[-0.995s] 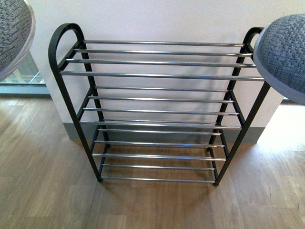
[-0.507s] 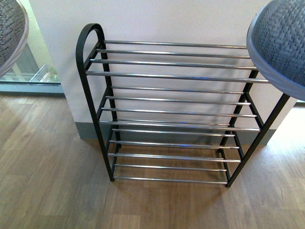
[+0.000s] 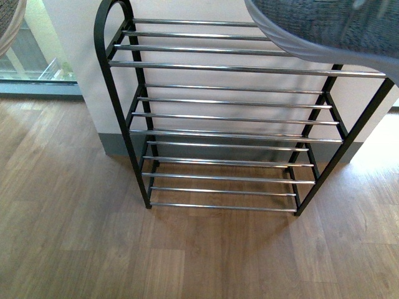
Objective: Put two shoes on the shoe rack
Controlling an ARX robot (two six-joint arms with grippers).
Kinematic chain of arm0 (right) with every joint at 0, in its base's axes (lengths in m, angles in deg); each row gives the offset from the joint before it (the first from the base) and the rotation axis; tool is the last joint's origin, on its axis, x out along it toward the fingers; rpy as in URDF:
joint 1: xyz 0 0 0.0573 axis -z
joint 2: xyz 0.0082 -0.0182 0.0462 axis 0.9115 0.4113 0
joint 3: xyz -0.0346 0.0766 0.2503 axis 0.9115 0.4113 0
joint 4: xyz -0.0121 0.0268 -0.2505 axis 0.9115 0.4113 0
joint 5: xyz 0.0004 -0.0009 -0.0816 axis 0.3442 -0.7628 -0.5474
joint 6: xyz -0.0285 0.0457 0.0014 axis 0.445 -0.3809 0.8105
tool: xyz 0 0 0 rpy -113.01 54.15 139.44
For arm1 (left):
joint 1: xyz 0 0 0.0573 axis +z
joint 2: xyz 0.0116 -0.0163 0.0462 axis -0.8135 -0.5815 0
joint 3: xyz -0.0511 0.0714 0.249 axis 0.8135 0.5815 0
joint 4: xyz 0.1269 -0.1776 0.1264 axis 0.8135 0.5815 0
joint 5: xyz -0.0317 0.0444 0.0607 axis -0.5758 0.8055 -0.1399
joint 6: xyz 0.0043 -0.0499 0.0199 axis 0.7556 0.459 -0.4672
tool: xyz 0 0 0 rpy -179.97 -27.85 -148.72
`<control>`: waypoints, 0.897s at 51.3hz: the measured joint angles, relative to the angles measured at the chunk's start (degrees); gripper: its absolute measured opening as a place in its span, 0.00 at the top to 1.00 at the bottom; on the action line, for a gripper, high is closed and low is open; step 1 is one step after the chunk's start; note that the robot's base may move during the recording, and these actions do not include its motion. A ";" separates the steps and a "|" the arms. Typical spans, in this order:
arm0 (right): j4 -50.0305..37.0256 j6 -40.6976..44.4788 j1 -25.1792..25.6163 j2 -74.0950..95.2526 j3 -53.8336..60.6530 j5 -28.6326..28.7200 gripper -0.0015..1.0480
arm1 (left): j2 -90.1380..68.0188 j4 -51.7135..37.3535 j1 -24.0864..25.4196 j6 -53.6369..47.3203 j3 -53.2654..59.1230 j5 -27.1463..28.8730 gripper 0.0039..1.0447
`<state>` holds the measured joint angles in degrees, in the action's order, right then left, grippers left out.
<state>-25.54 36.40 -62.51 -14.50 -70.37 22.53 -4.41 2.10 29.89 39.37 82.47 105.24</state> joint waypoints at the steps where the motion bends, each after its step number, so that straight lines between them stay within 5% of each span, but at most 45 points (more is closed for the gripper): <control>1: -0.24 -0.17 -0.96 1.97 -1.40 -1.25 0.99 | 0.00 0.00 0.00 0.00 0.00 0.00 0.98; 20: 8.79 -10.60 -6.32 33.18 -27.19 -15.67 0.99 | 0.00 0.00 0.00 0.00 0.00 0.02 0.98; 34: 21.03 -25.27 -3.32 54.58 -52.19 -24.11 0.99 | 0.00 0.00 0.00 0.00 0.00 -0.02 0.98; 46: 27.74 -36.11 1.14 58.84 -59.89 -28.06 0.99 | 0.00 0.00 0.00 -0.02 0.00 -0.09 0.98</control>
<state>2.19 0.29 -61.38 44.34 -130.26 -5.53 -4.41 2.10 29.89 39.35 82.47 105.15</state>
